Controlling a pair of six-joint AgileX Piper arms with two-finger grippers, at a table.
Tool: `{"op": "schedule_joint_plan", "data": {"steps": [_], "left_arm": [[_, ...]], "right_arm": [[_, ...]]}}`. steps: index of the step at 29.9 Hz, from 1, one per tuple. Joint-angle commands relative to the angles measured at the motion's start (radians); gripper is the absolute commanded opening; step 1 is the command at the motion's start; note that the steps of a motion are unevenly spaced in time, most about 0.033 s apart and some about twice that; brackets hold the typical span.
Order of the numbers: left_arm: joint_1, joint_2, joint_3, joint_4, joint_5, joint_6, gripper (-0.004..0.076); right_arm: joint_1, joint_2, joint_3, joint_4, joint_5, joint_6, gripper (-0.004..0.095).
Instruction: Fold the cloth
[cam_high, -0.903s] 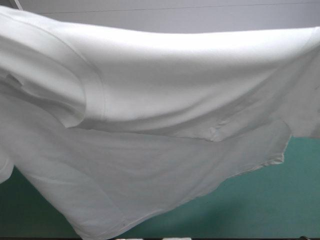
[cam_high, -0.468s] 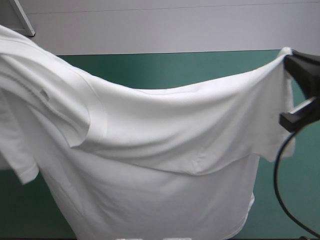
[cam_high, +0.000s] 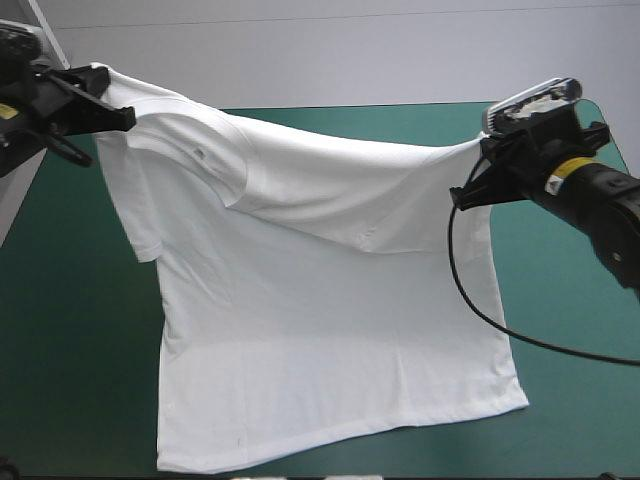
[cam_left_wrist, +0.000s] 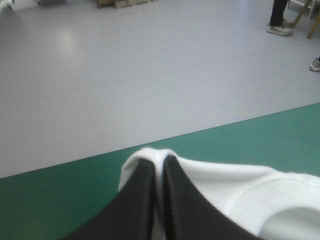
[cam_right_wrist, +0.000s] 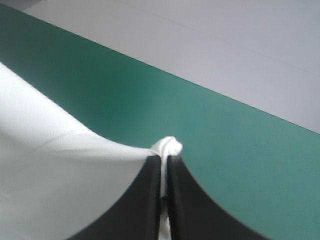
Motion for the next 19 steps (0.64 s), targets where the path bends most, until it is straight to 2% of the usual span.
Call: {"op": "schedule_joint_plan", "data": {"steps": [1, 3, 7, 11, 13, 19], "left_arm": [[-0.007, 0.095, -0.017, -0.133, -0.14, 0.095, 0.0019], [-0.017, 0.156, -0.019, -0.152, -0.173, 0.127, 0.0019], [-0.043, 0.272, -0.019, -0.152, -0.204, 0.158, 0.0019], [-0.073, 0.378, -0.019, -0.148, -0.214, 0.176, 0.0019], [-0.088, 0.434, -0.019, -0.148, -0.237, 0.181, 0.0019], [-0.133, 0.58, -0.019, -0.15, -0.261, 0.181, 0.0037]], "right_arm": [[-0.061, 0.1, -0.016, -0.02, -0.165, -0.003, -0.0017], [-0.117, 0.172, -0.016, -0.001, -0.22, -0.015, -0.0017], [-0.22, 0.331, -0.016, 0.165, -0.286, -0.137, -0.0017], [-0.275, 0.474, -0.018, 0.308, -0.355, -0.261, -0.0017], [-0.283, 0.534, -0.018, 0.342, -0.386, -0.296, -0.0017], [-0.283, 0.657, -0.018, 0.347, -0.435, -0.298, -0.0016]]}}
